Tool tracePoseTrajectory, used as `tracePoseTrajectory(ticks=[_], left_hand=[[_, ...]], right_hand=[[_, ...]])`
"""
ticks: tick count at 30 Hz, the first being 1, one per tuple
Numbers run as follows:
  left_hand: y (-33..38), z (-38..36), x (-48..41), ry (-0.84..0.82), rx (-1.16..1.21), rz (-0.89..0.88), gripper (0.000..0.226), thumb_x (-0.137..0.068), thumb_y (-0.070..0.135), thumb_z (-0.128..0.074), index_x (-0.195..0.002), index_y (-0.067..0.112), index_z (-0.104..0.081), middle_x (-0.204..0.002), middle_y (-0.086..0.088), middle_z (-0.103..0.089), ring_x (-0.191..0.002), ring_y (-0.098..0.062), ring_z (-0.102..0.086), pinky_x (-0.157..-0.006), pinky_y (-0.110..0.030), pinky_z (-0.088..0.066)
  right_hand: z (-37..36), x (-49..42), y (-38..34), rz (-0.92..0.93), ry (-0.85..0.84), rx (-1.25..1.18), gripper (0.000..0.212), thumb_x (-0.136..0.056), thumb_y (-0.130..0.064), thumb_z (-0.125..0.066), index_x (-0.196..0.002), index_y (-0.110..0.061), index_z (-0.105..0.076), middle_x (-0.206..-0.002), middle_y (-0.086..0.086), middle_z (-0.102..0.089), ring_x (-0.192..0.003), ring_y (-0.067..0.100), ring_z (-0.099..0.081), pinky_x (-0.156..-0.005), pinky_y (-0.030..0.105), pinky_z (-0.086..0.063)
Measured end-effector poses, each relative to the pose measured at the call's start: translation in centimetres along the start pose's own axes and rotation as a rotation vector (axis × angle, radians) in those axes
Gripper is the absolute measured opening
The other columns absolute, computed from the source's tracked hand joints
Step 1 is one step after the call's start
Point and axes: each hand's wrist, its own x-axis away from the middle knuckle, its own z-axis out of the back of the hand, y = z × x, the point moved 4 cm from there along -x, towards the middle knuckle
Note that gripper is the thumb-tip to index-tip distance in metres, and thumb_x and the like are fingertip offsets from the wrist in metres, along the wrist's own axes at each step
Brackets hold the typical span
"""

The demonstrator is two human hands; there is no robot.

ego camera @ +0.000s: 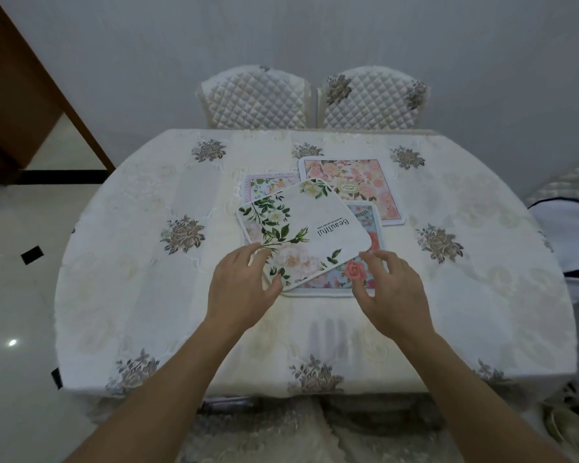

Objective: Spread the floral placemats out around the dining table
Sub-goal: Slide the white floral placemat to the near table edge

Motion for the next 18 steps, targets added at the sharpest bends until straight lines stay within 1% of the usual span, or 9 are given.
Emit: tracePoseTrajectory(ticks=[1,3,5,7,9,13,15,17,18], left_hand=[[-0.3,-0.5,-0.4,-0.012,-0.008,0.019,0.048,-0.084,0.044,-0.06,-0.125,0.017,-0.063,-0.131,-0.006,-0.062,-0.119,-0.026,-0.058,-0.098,-0.041,-0.046],[-0.9,-1.9,-1.1,-0.05,0.018,0.093,0.05,-0.085,0.045,-0.061,-0.128,0.019,-0.06,-0.133,-0.003,-0.06,-0.119,-0.025,-0.056,-0.095,-0.041,-0.046],[-1.7,-3.4,-1.8,-0.102,0.126,0.229,0.052,-0.087,0.045,-0.06,-0.134,0.022,-0.054,-0.135,0.0,-0.057,-0.12,-0.024,-0.052,-0.093,-0.041,-0.046],[-2.6,-4.9,-2.9,-0.135,0.271,0.405,0.054,-0.088,0.046,-0.06,-0.136,0.026,-0.051,-0.135,-0.002,-0.055,-0.121,-0.024,-0.05,-0.094,-0.04,-0.044],[-3.4,-6.4,-4.2,-0.15,0.381,0.534,0.054,-0.087,0.046,-0.06,-0.136,0.025,-0.051,-0.132,-0.004,-0.056,-0.12,-0.024,-0.05,-0.094,-0.039,-0.043],[-4.9,-9.0,-6.8,-0.121,0.488,0.681,0.053,-0.086,0.043,-0.064,-0.132,0.019,-0.053,-0.12,-0.005,-0.056,-0.11,-0.024,-0.055,-0.084,-0.033,-0.04],[-5.7,-10.5,-7.9,-0.106,0.581,0.813,0.057,-0.085,0.043,-0.066,-0.132,0.016,-0.052,-0.122,-0.007,-0.057,-0.11,-0.026,-0.056,-0.087,-0.035,-0.042],[-6.2,-11.9,-8.6,-0.101,0.667,0.943,0.061,-0.084,0.044,-0.067,-0.134,0.012,-0.051,-0.124,-0.01,-0.058,-0.112,-0.027,-0.055,-0.094,-0.039,-0.045],[-6.4,-12.6,-8.9,-0.101,0.69,0.984,0.062,-0.084,0.043,-0.067,-0.134,0.01,-0.05,-0.123,-0.01,-0.058,-0.111,-0.027,-0.055,-0.095,-0.04,-0.045]], right_hand=[[-0.5,-0.7,0.4,0.001,-0.016,-0.001,0.047,-0.086,-0.04,-0.056,-0.127,-0.017,-0.059,-0.124,0.009,-0.061,-0.105,0.028,-0.061,-0.086,0.044,-0.052],[-1.5,-2.1,1.2,0.012,-0.042,-0.019,0.047,-0.085,-0.038,-0.059,-0.126,-0.016,-0.059,-0.123,0.011,-0.061,-0.103,0.03,-0.062,-0.08,0.043,-0.054],[-2.5,-3.8,2.0,0.022,-0.063,-0.046,0.046,-0.085,-0.033,-0.062,-0.127,-0.014,-0.058,-0.124,0.011,-0.06,-0.102,0.03,-0.061,-0.073,0.041,-0.055],[-3.5,-6.0,2.8,0.022,-0.089,-0.057,0.047,-0.086,-0.033,-0.061,-0.129,-0.015,-0.056,-0.125,0.011,-0.058,-0.103,0.03,-0.059,-0.072,0.042,-0.056],[-4.8,-8.4,3.8,0.017,-0.104,-0.045,0.049,-0.086,-0.035,-0.06,-0.131,-0.016,-0.055,-0.124,0.01,-0.058,-0.102,0.031,-0.059,-0.073,0.043,-0.055],[-7.6,-12.7,5.5,0.008,-0.141,-0.023,0.051,-0.088,-0.038,-0.057,-0.133,-0.016,-0.053,-0.124,0.011,-0.059,-0.107,0.032,-0.058,-0.079,0.045,-0.055],[-8.9,-14.8,6.2,-0.022,-0.167,-0.028,0.052,-0.089,-0.038,-0.056,-0.136,-0.016,-0.05,-0.127,0.011,-0.058,-0.112,0.031,-0.055,-0.084,0.045,-0.052],[-10.3,-16.6,6.8,-0.068,-0.216,-0.052,0.055,-0.092,-0.038,-0.055,-0.141,-0.016,-0.046,-0.135,0.012,-0.054,-0.12,0.032,-0.051,-0.092,0.045,-0.048],[-11.1,-17.4,7.1,-0.09,-0.246,-0.066,0.058,-0.092,-0.039,-0.054,-0.144,-0.016,-0.043,-0.141,0.012,-0.051,-0.125,0.032,-0.049,-0.096,0.046,-0.046]])
